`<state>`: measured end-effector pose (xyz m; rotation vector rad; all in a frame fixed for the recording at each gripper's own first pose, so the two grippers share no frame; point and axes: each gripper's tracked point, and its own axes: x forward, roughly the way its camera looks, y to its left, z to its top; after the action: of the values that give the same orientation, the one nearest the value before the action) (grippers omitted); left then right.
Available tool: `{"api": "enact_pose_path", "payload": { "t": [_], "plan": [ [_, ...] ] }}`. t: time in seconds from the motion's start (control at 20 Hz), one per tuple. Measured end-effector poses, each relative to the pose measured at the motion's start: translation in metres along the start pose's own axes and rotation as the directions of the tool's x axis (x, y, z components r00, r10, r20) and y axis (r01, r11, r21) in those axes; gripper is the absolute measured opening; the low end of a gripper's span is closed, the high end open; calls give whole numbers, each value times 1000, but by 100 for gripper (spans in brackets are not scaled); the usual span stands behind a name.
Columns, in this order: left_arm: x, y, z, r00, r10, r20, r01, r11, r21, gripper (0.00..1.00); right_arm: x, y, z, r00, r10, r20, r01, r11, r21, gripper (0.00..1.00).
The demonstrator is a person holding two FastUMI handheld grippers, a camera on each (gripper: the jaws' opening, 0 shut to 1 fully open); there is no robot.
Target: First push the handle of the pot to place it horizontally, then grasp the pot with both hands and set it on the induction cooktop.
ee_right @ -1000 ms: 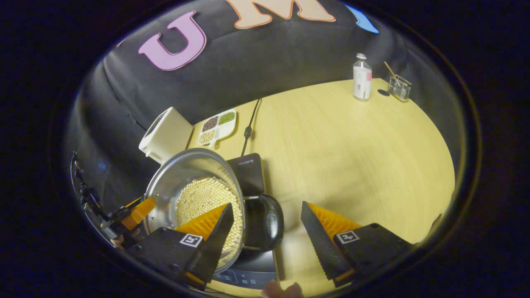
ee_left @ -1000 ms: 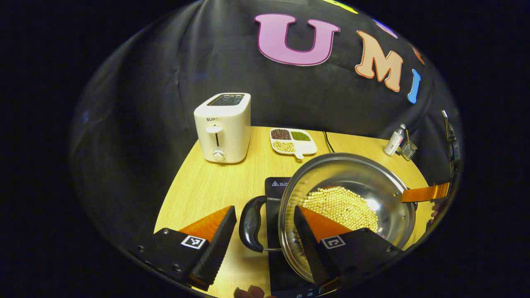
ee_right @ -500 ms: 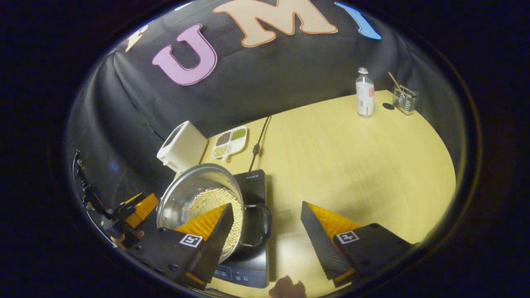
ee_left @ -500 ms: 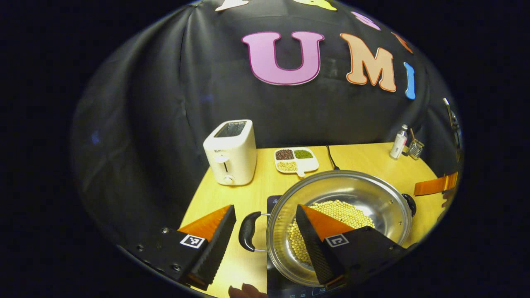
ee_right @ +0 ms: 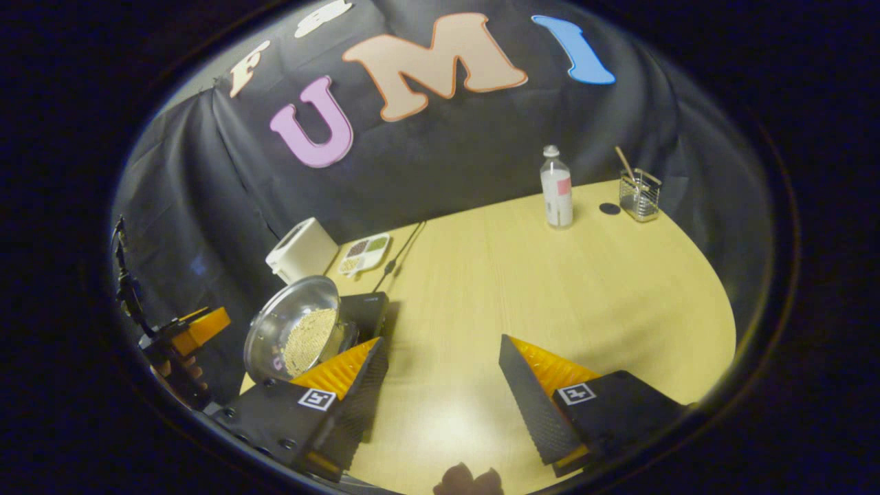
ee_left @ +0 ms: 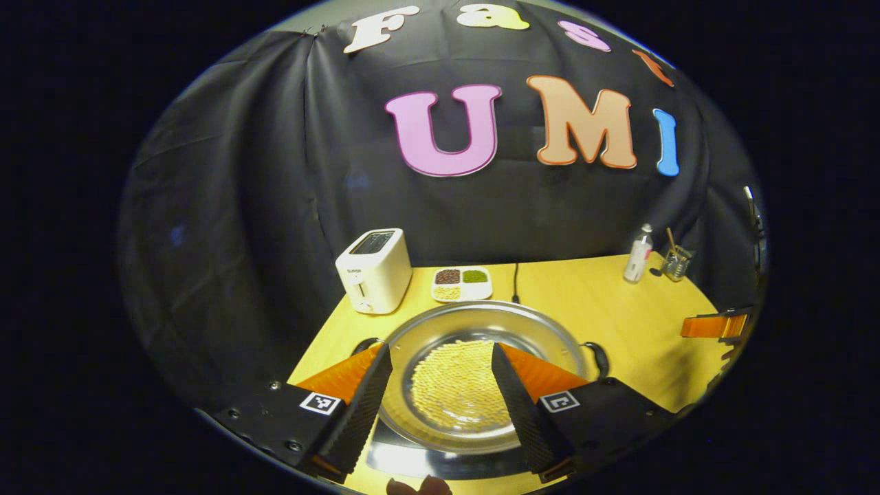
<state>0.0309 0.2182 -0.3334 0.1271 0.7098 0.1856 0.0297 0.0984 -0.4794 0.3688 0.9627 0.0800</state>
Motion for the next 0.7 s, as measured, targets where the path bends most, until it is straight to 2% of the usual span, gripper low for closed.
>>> {"api": "enact_pose_path", "payload": {
  "t": [0.05,0.25,0.3,0.35,0.4,0.55,0.7],
  "plan": [
    [-11,-16,4,1000,-2,5,2,1000,3,90,-9,-7,5,1000,5,13,-5,1000,-8,92],
    [-44,-65,50,996,-21,85,23,1000,-20,90,-54,-21,51,991,17,129,-13,999,-36,92],
    [-49,-75,60,994,-34,107,36,999,-22,89,-63,-24,62,988,9,153,-1,998,-55,100],
    [-53,-82,67,992,-50,119,53,998,-24,89,-75,-26,71,985,3,174,9,998,-70,92],
    [-63,-93,81,987,-73,146,78,997,-25,89,-86,-25,83,980,2,199,13,997,-74,92],
    [-96,-97,126,963,-94,252,103,994,-24,89,-127,-13,122,954,4,298,23,996,-87,92],
    [-132,-90,149,941,-89,325,112,992,-51,89,-167,8,151,924,5,382,46,991,-124,92]
  ]
}}
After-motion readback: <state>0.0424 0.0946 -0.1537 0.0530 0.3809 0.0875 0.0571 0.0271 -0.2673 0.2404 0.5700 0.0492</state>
